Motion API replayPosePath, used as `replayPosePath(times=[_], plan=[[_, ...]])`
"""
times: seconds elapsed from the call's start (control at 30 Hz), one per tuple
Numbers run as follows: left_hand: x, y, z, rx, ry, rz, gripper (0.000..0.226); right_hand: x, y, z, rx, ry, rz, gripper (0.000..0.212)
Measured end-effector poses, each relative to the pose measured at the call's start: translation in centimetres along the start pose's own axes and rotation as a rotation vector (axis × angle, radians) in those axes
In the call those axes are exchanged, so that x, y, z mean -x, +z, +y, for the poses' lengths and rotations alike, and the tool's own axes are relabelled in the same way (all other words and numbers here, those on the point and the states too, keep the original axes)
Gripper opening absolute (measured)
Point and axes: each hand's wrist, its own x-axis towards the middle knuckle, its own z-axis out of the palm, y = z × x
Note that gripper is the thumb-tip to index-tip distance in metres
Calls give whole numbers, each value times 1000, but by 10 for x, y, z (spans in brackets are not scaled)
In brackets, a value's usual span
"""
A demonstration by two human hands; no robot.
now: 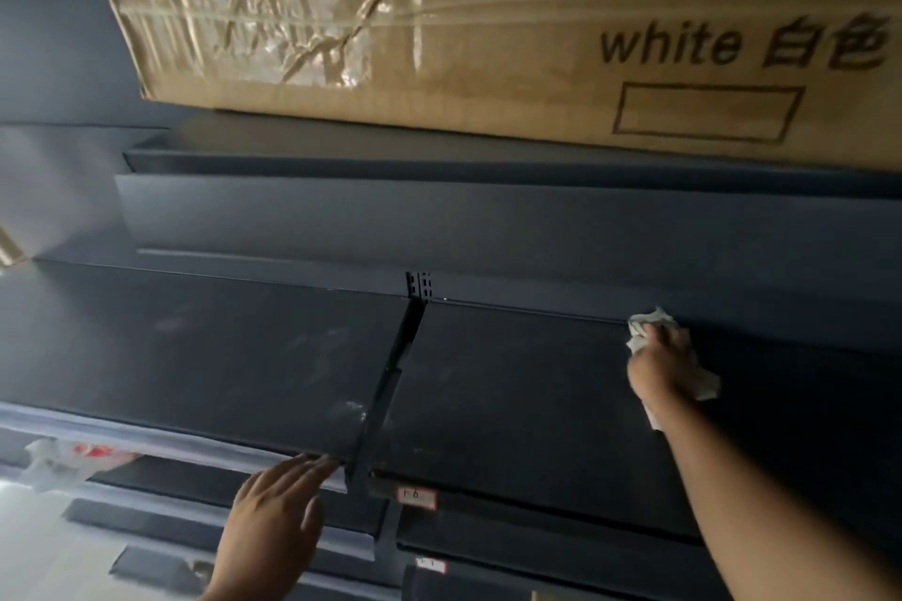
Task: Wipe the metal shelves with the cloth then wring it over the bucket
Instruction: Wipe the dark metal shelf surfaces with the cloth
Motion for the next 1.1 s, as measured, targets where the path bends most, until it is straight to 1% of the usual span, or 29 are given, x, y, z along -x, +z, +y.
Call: replayPosePath(times=[0.07, 0.1, 0.17, 0.23, 0.3, 0.33, 0.37, 0.4, 0.43, 0.47, 0.5, 0.53, 0.6, 0.67, 0.7, 0.77, 0.83, 0.9, 0.97, 1.03, 1.1], plan=[[0, -1, -3, 0, -23, -22, 47, 20, 24, -44, -145, -241, -2, 43], [0, -1, -5, 0, -24, -42, 48, 37, 34, -69, -208, -330, -11, 40], [-2, -4, -5, 18, -9, -90, 51, 78, 44, -125, -251, -422, -92, 33], [-4, -8, -5, 54, 21, -146, 54, 119, 55, -181, -372, -461, -232, 26], [-8, -13, -6, 87, 60, -216, 54, 162, 67, -228, -438, -542, -426, 30], [-9, -15, -10, 99, 91, -238, 53, 181, 70, -245, -481, -554, -508, 34], [-10, -17, -15, 113, 121, -256, 54, 193, 71, -255, -551, -548, -563, 37], [-12, -19, -22, 115, 154, -257, 59, 199, 68, -262, -640, -506, -573, 38], [-14, -21, -28, 109, 172, -262, 64, 197, 61, -263, -726, -440, -547, 39], [-15, -24, -38, 87, 181, -244, 62, 194, 51, -260, -782, -367, -489, 40], [-18, -29, -45, 47, 194, -206, 53, 183, 40, -250, -805, -310, -427, 40], [-20, -33, -55, 2, 191, -173, 45, 172, 27, -235, -760, -274, -353, 41], [-20, -42, -78, -43, 135, -135, 41, 154, 1, -192, -592, -218, -191, 41], [-18, -47, -101, -38, 51, -93, 40, 144, -18, -134, -390, -166, -48, 45], [-15, -47, -114, -41, 14, -81, 39, 145, -25, -105, -274, -119, -13, 49], [-11, -46, -134, -26, -59, -72, 36, 161, -31, -54, 7, -12, -22, 53], [-7, -44, -152, -1, -91, -76, 36, 191, -30, -31, 212, 32, 7, 51], [-7, -41, -158, 8, -57, -80, 39, 214, -26, -39, 251, 22, 39, 48], [-7, -42, -162, 23, -19, -86, 40, 230, -13, -77, 174, -20, 62, 47], [-10, -45, -168, 36, -7, -105, 39, 249, 10, -132, 46, -143, 47, 47], [-12, -48, -173, 43, -17, -128, 40, 271, 35, -186, -47, -259, -12, 48]])
